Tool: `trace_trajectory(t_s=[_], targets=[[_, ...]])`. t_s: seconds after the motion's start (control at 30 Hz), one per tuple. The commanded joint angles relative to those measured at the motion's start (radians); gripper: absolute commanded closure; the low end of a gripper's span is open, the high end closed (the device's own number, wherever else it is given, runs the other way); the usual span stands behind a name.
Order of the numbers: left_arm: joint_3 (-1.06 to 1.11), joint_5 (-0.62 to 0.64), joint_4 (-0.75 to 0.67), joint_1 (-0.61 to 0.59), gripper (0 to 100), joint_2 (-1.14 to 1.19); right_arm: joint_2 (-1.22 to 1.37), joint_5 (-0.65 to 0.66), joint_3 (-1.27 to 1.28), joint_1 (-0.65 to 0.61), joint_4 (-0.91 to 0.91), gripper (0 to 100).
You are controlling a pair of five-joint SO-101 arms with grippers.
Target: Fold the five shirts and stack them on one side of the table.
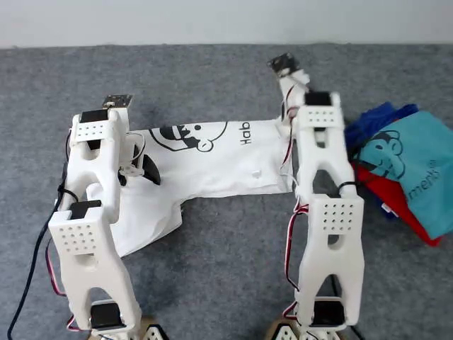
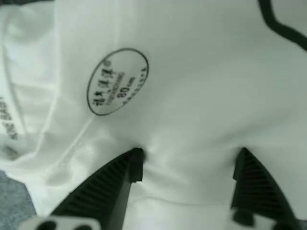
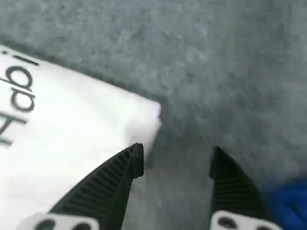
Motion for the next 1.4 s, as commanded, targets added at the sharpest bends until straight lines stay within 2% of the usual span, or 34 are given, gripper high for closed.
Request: trace_trajectory(t_s=[0.0,0.13,0.23,0.57,0.73,0.83,1.0,1.37], targets=[[-0.001,-0.011,-0.014,0.009,69,0.003,-0.156,0.008,-0.18,0.018,0.262,74.5],[-0.001,-0.011,-0.014,0.009,69,0.003,-0.196,0.008,-0.255,0.016,0.499,74.8],[-0.001,-0.011,-0.014,0.009,69,0.003,-0.223,-0.029,-0.155,0.028,0.492,76.6],[-0.001,-0.011,-0.014,0.009,69,0.003,-0.426,-0.074,0.471,-0.157,0.484,79.1],[-0.001,-0.011,-0.014,0.009,69,0.003,-0.467,-0.078,0.647,-0.177,0.366,79.1],[-0.001,-0.011,-0.014,0.009,69,0.003,-0.466,-0.078,0.727,-0.168,0.231,79.1],[-0.001,-0.011,-0.014,0.009,69,0.003,-0.466,-0.121,0.773,-0.104,0.039,79.1],[-0.001,-0.011,-0.014,0.009,69,0.003,-0.476,-0.071,0.741,0.018,0.01,79.0]])
